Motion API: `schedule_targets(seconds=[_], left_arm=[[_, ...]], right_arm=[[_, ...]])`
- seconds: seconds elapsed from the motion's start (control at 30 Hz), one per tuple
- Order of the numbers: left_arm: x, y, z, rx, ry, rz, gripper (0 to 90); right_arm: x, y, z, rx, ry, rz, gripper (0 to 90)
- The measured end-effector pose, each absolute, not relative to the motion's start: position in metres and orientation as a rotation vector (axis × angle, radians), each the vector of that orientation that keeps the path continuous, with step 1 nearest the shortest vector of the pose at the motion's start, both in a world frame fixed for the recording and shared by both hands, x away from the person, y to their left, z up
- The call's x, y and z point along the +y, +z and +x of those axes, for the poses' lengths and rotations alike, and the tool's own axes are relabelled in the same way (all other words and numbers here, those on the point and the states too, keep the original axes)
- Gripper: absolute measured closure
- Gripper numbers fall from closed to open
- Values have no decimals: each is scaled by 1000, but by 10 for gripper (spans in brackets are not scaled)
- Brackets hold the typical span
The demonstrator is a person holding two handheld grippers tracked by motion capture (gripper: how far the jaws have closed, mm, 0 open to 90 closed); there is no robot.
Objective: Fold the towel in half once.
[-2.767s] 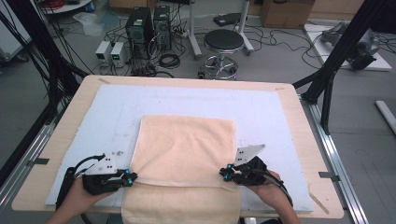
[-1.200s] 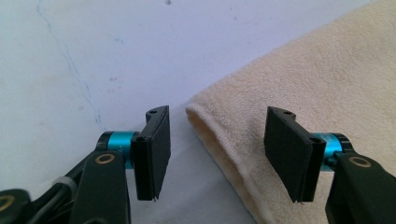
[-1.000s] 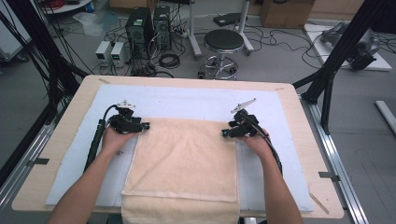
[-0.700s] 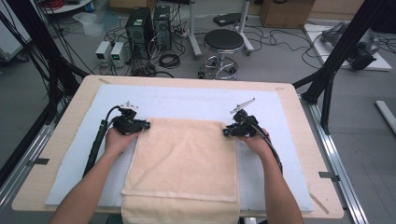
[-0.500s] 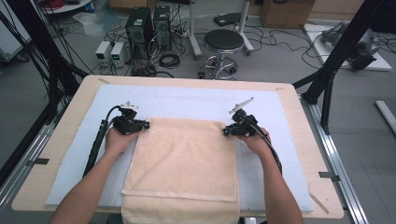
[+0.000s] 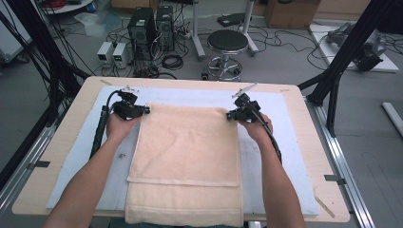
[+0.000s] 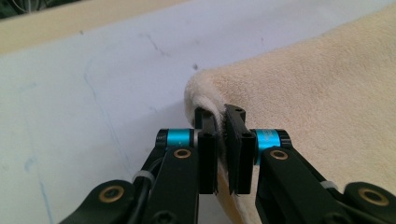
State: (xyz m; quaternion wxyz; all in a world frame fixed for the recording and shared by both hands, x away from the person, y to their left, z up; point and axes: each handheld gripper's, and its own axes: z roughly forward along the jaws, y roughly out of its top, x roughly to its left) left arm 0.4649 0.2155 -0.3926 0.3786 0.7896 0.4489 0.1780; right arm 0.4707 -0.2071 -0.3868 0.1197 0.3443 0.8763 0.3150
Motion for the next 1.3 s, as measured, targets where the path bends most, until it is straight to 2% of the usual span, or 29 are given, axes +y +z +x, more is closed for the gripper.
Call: schedule_targets(seconds=[0.23, 0.3, 0.37, 0.4, 0.67, 1.13, 1.3], left_arm=[[215, -371, 484, 1114, 507, 2009, 836], [216, -372, 485, 1109, 509, 2011, 802], [219, -376, 486, 1123, 481, 2025, 691], [221, -378, 485, 1122, 476, 2028, 669], [233, -390, 463, 1105, 431, 2014, 554], [227, -396, 414, 958, 342, 2060, 396], [233, -398, 396, 927, 355, 2037, 398]], right_arm=[[-203, -360, 492, 2472, 921, 1003, 810], [-203, -361, 494, 2451, 909, 1017, 710], [-207, -366, 496, 2456, 904, 1044, 635], [-209, -368, 496, 2466, 910, 1054, 599], [-210, -363, 481, 2532, 956, 1051, 463], [-204, -376, 427, 2518, 1046, 919, 395], [-209, -379, 409, 2515, 1068, 882, 383]])
